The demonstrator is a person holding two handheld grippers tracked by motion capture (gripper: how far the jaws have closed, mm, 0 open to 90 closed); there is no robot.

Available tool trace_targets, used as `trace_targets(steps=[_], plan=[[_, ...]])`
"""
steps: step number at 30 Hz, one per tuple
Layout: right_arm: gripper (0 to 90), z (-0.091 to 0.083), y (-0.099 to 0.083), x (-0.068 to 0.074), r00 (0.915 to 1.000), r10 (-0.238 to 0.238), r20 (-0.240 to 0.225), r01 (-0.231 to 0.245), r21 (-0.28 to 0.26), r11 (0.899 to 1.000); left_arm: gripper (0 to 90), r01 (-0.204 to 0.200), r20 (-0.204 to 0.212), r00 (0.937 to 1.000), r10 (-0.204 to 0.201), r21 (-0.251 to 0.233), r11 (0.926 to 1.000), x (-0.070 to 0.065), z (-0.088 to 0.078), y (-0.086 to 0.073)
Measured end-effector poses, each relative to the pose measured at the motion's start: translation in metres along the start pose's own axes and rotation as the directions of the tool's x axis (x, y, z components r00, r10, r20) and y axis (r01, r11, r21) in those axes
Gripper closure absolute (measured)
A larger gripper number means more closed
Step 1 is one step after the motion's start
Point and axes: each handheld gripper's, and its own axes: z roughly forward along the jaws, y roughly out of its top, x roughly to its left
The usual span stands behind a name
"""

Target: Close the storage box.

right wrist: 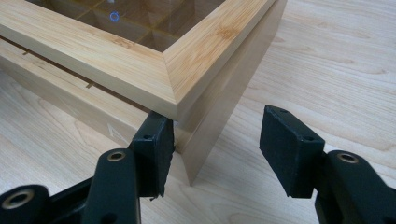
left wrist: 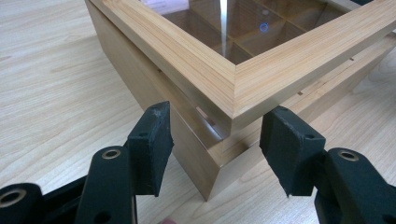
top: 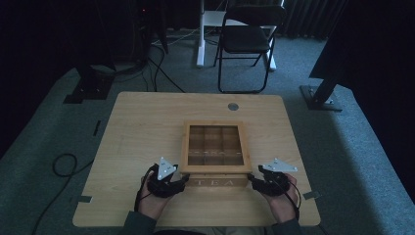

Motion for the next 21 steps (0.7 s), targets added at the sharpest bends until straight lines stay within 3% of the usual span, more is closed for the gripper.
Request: trace_targets(steps=[21], plan=[[44.3, -0.0009, -0.0067, 0.0001, 1.0, 0.007, -0.005, -0.007, 0.013, 1.0, 43.8, 0.008, 0.005, 1.0, -0.008, 0.015, 0.9999, -0.0001, 0.0018, -0.007]])
